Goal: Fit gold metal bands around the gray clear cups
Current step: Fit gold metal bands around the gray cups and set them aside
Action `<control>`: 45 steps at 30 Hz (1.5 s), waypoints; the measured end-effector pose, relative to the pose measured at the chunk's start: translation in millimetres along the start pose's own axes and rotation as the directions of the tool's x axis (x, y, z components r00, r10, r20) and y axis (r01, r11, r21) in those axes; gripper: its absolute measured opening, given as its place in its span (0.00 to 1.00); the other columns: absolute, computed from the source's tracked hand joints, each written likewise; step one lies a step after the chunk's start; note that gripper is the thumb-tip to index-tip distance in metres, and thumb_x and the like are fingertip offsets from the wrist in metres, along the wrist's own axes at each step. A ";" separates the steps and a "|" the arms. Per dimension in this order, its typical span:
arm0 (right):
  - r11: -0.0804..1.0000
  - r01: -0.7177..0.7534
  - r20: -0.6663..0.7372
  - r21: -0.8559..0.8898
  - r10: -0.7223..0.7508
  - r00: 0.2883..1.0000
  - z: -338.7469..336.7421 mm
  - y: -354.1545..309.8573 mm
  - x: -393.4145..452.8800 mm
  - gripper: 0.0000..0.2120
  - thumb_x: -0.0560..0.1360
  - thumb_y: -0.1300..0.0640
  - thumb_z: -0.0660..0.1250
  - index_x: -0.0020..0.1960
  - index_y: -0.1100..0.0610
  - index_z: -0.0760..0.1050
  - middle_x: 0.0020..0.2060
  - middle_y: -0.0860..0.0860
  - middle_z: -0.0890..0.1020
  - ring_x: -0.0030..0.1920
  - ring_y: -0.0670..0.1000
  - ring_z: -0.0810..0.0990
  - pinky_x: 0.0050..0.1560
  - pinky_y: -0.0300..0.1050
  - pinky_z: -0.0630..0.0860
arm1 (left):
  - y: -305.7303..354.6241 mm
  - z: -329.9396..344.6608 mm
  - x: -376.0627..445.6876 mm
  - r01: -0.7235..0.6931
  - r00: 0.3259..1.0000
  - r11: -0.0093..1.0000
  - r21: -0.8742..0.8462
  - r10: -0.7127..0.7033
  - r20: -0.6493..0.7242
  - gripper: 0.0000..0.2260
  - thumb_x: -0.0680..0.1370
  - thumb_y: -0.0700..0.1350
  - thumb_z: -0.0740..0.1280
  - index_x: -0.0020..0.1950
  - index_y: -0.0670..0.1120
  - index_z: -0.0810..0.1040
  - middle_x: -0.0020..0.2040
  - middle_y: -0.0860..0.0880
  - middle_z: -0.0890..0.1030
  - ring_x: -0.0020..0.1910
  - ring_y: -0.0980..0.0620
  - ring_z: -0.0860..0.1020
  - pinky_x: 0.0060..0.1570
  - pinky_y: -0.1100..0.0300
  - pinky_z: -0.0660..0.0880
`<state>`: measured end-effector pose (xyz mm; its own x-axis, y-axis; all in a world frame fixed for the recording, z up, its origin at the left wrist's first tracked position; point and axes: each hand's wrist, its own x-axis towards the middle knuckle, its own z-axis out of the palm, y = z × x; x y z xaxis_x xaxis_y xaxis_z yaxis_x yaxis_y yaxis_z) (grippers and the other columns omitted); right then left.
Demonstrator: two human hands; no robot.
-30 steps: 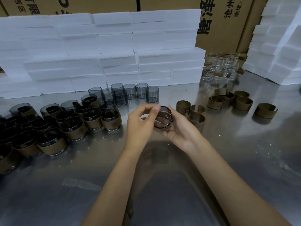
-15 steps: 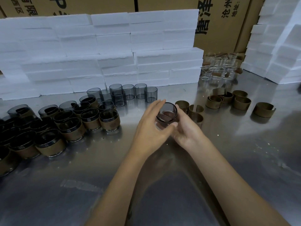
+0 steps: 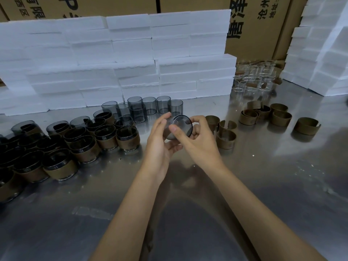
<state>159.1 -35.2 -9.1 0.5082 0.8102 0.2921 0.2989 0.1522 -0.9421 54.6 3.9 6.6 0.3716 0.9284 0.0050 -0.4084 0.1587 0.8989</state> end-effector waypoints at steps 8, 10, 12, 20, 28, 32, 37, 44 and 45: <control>0.995 0.096 -0.044 0.013 -0.095 0.994 -2.4 -2.3 -0.3 0.10 0.81 0.50 0.68 0.48 0.55 0.71 0.28 0.52 0.77 0.32 0.53 0.76 0.38 0.48 0.71 | -3.4 -2.9 -1.2 0.081 0.992 0.996 0.025 -0.083 0.098 0.10 0.80 0.53 0.69 0.61 0.56 0.79 0.55 0.48 0.82 0.50 0.42 0.81 0.55 0.50 0.74; 0.995 0.100 -0.021 -0.003 -0.100 0.995 -3.7 -2.0 -0.7 0.07 0.83 0.54 0.66 0.47 0.56 0.72 0.30 0.49 0.80 0.34 0.51 0.78 0.40 0.48 0.73 | -3.5 -4.7 -0.9 0.080 0.994 0.996 0.049 -0.083 0.070 0.12 0.79 0.53 0.70 0.63 0.58 0.79 0.52 0.51 0.84 0.46 0.44 0.83 0.49 0.54 0.76; 0.995 0.092 0.007 -0.049 -0.092 0.996 -9.2 -2.4 3.2 0.07 0.84 0.58 0.63 0.48 0.58 0.76 0.30 0.45 0.78 0.34 0.50 0.76 0.42 0.51 0.75 | -2.7 -6.0 -0.8 0.078 0.996 0.995 0.059 -0.080 0.036 0.14 0.80 0.53 0.70 0.65 0.58 0.78 0.48 0.51 0.85 0.43 0.45 0.84 0.43 0.58 0.77; 0.559 -0.287 -0.240 -0.778 0.157 0.958 -73.9 13.5 23.3 0.21 0.79 0.41 0.65 0.60 0.58 0.76 0.63 0.59 0.72 0.66 0.62 0.68 0.60 0.55 0.71 | 0.4 -12.8 2.9 0.133 0.991 0.988 -0.082 -0.135 -0.023 0.14 0.79 0.53 0.70 0.64 0.52 0.78 0.46 0.47 0.84 0.41 0.45 0.83 0.39 0.59 0.77; 0.847 -0.047 -0.039 -0.530 0.032 0.999 -47.9 5.8 19.3 0.17 0.74 0.42 0.73 0.52 0.52 0.74 0.54 0.50 0.78 0.55 0.52 0.77 0.50 0.45 0.72 | 1.2 -13.0 3.2 0.135 0.990 0.982 -0.133 -0.139 -0.024 0.13 0.81 0.56 0.65 0.60 0.49 0.77 0.45 0.45 0.84 0.40 0.44 0.81 0.42 0.54 0.76; 0.951 0.161 0.011 -0.263 -0.163 0.986 -25.6 -14.8 4.0 0.26 0.68 0.39 0.77 0.58 0.42 0.67 0.52 0.40 0.79 0.52 0.41 0.78 0.48 0.37 0.73 | 0.2 -13.8 5.7 0.118 0.992 0.983 -0.142 -0.123 -0.028 0.15 0.80 0.55 0.67 0.61 0.47 0.77 0.49 0.43 0.81 0.50 0.45 0.80 0.51 0.52 0.77; 0.906 0.324 0.095 -0.272 -0.310 0.946 -11.1 -13.2 -7.3 0.23 0.68 0.45 0.79 0.57 0.46 0.71 0.52 0.41 0.77 0.52 0.39 0.76 0.47 0.30 0.71 | 2.1 -10.1 1.5 0.125 0.987 0.992 -0.035 -0.121 0.105 0.29 0.75 0.57 0.75 0.70 0.42 0.75 0.61 0.34 0.81 0.60 0.43 0.82 0.60 0.50 0.78; 0.907 0.331 0.145 -0.262 -0.302 0.942 -13.4 -13.7 -6.0 0.21 0.69 0.45 0.76 0.59 0.45 0.73 0.54 0.40 0.76 0.57 0.43 0.74 0.51 0.35 0.69 | -0.2 -11.7 4.1 0.115 0.991 0.993 -0.022 -0.113 0.074 0.27 0.76 0.50 0.74 0.71 0.41 0.75 0.61 0.34 0.81 0.53 0.45 0.82 0.57 0.48 0.77; 0.925 0.301 0.143 -0.233 -0.274 0.951 -13.3 -13.8 -6.2 0.20 0.70 0.44 0.73 0.59 0.45 0.74 0.55 0.40 0.77 0.59 0.43 0.74 0.52 0.35 0.68 | -0.6 -11.6 4.0 0.098 0.993 0.995 -0.013 -0.097 0.069 0.27 0.76 0.51 0.74 0.71 0.41 0.75 0.56 0.38 0.83 0.49 0.49 0.83 0.55 0.50 0.78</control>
<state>162.6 -49.8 4.2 0.2861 0.8099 0.5120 0.6178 0.2525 -0.7447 46.7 11.4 0.9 0.4666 0.8829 -0.0521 -0.3807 0.2537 0.8892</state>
